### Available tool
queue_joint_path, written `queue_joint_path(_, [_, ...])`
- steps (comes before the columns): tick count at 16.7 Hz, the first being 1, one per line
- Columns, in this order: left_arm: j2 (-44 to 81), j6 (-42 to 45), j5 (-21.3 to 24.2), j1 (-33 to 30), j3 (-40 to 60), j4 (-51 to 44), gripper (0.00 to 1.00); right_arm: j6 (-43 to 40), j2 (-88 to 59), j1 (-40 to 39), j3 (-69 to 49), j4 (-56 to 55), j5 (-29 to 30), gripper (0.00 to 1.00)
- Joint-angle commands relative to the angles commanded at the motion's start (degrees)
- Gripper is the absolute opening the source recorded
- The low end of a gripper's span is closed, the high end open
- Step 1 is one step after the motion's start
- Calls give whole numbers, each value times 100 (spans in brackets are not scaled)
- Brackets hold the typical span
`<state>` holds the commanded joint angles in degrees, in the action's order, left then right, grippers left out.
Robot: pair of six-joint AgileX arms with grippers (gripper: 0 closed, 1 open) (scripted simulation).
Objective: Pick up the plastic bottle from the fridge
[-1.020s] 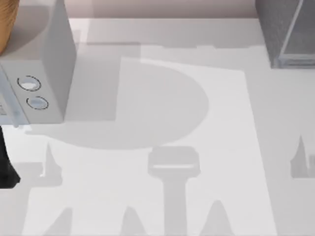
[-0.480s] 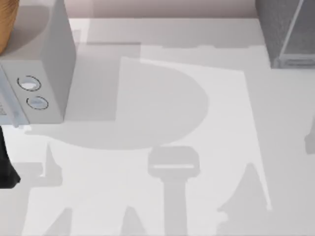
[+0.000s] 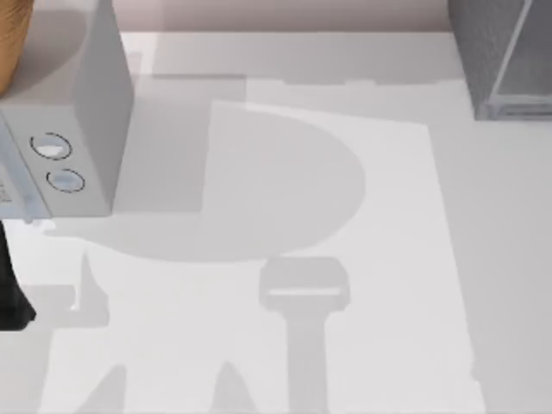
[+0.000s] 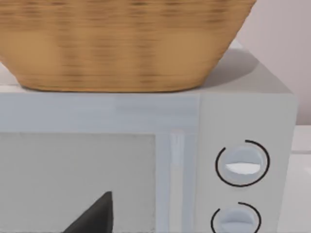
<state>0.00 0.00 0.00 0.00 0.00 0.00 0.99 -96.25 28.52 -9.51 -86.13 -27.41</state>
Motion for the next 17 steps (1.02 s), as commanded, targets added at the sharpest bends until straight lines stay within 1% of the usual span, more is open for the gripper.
queue_joint_path(2, [0,0,0,0,0,0,100,3,-434,135,-67,-440,-133,100])
queue_joint_path(4, [0,0,0,0,0,0,100,4,-633,200,-102,-642,-198,100])
queue_joint_path(10, [0,0,0,0,0,0,100,2,-643,174,-96,-635,-187,100])
queue_joint_path(13, [0,0,0,0,0,0,100,-21,-843,1,-483,-385,16,100])
queue_joint_path(17, [0,0,0,0,0,0,100,-34,-1336,-516,-1819,406,584,100])
